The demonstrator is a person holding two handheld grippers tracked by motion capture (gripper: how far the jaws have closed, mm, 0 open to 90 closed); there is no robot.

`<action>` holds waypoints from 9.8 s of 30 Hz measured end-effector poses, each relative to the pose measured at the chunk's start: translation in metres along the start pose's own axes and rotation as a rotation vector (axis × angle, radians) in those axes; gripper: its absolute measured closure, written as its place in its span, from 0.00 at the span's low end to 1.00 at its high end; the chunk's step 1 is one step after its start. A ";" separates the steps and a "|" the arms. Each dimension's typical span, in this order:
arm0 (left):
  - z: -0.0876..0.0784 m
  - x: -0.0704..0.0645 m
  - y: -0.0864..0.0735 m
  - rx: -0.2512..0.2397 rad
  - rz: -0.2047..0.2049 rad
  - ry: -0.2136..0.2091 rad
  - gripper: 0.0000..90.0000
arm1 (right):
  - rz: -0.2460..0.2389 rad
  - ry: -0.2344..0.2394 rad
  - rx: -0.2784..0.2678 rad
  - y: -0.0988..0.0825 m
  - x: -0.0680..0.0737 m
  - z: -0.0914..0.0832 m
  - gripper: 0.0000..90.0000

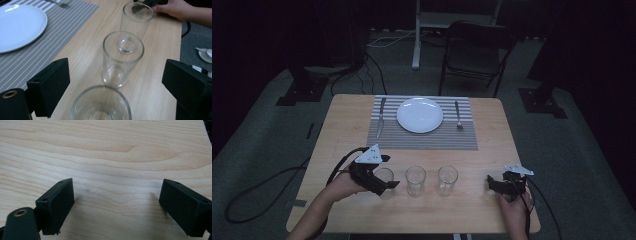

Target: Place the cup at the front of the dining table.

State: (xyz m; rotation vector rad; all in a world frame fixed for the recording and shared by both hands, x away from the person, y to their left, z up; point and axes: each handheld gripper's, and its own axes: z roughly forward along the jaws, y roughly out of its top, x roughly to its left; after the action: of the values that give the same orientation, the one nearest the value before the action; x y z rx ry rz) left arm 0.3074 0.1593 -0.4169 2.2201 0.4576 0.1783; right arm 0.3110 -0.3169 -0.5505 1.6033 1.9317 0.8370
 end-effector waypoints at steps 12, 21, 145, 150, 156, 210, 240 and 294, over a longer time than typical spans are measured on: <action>0.024 -0.002 0.020 0.079 0.044 -0.023 0.09 | 0.000 0.000 0.000 0.000 0.000 0.000 0.14; 0.042 -0.004 0.027 0.115 0.060 -0.039 0.09 | 0.000 0.000 0.000 0.000 0.000 0.000 0.14; 0.055 0.154 0.070 0.306 -0.360 0.431 0.33 | 0.001 -0.001 0.000 0.000 0.000 0.000 0.14; 0.058 0.165 0.067 0.307 -0.385 0.436 0.33 | 0.001 0.000 0.000 0.000 0.000 0.000 0.14; 0.068 0.177 0.066 0.336 -0.403 0.462 0.33 | 0.001 -0.001 0.000 0.000 0.000 0.000 0.14; 0.071 0.174 0.001 0.277 -0.490 0.427 0.00 | -0.001 0.000 0.000 0.000 0.000 -0.001 0.14; 0.038 0.137 -0.055 0.215 -0.541 0.436 0.00 | -0.002 0.000 0.000 0.000 0.000 -0.001 0.14; -0.034 0.072 -0.147 0.039 -0.595 0.596 0.00 | -0.001 0.000 0.000 0.000 0.000 -0.001 0.14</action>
State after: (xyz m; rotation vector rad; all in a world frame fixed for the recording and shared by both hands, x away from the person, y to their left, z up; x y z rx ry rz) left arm 0.3257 0.2962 -0.5103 1.9394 1.4234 0.5116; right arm 0.3104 -0.3173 -0.5504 1.6018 1.9324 0.8359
